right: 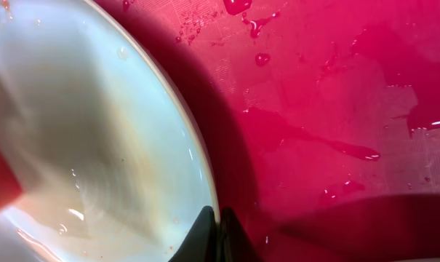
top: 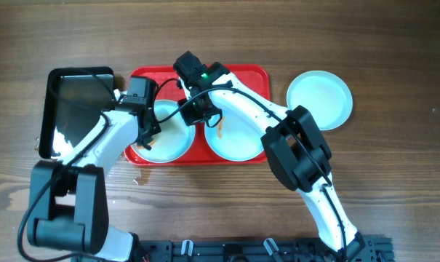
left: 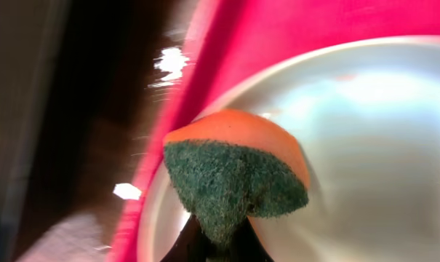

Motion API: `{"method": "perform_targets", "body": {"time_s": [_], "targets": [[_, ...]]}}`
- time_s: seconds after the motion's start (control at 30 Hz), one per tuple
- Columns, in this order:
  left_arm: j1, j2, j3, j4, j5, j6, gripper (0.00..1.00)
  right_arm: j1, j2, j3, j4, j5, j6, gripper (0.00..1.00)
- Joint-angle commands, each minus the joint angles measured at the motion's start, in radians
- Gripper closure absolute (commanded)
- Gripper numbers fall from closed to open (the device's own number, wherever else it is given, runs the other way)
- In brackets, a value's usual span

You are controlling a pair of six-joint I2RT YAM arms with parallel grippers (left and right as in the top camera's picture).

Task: Clean dirty plates on tray and stack at the side
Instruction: 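Move the sponge with the left gripper onto the held plate, then hold the plate rim with the right gripper and scrub with the left sponge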

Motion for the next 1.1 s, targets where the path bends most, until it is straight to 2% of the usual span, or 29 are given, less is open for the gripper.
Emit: {"method": "perform_targets", "body": {"time_s": [0.0, 0.2, 0.43, 0.57, 0.7, 0.93, 1.07], "targets": [[0.000, -0.027, 0.024, 0.069, 0.257, -0.009, 0.96, -0.005, 0.019, -0.005, -0.006, 0.028, -0.011, 0.96], [0.000, 0.064, 0.022, 0.138, 0.382, -0.011, 0.96, -0.005, 0.019, -0.005, -0.008, 0.028, -0.010, 0.96], [0.000, 0.171, 0.022, 0.254, 0.377, -0.032, 0.96, -0.005, 0.019, -0.005, -0.009, 0.028, -0.010, 0.96], [0.001, 0.191, 0.022, 0.248, 0.235, -0.032, 0.96, -0.005, 0.019, -0.005, -0.009, 0.028, -0.010, 0.96], [0.001, 0.188, 0.022, 0.154, -0.009, -0.032, 0.96, -0.005, 0.019, -0.005, -0.008, 0.044, 0.010, 0.96], [0.001, 0.117, 0.061, 0.011, -0.283, -0.063, 0.96, -0.005, 0.019, -0.005, -0.012, 0.105, 0.043, 0.96], [0.000, 0.046, 0.138, -0.094, -0.259, -0.063, 0.96, -0.005, 0.019, -0.005, -0.011, 0.105, 0.050, 0.96]]}}
